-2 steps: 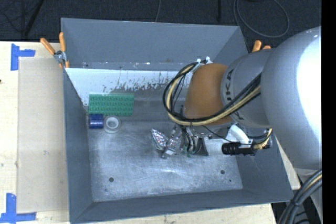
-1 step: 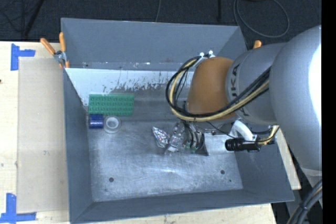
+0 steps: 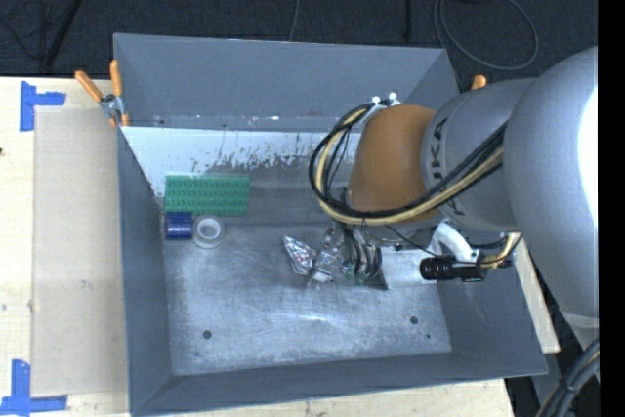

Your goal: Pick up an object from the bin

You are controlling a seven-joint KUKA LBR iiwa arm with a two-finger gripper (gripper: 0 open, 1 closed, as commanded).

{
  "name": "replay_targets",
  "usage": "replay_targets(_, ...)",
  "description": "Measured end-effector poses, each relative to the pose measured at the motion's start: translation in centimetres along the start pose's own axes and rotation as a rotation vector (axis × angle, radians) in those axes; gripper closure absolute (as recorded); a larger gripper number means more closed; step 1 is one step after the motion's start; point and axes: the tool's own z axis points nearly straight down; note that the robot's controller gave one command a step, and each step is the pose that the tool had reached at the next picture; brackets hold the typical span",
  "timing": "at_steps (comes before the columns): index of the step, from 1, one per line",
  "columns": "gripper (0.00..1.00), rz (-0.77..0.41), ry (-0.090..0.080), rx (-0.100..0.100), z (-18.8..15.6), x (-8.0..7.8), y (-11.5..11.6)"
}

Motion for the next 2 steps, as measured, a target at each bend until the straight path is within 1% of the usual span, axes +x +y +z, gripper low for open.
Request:
replay_targets(1,1.0,-0.005,0.0,-0.001,-2.2,0.0,0.0)
replay_targets(2,1.0,-0.011,-0.003,-0.002,-6.1,-0.2,0.0)
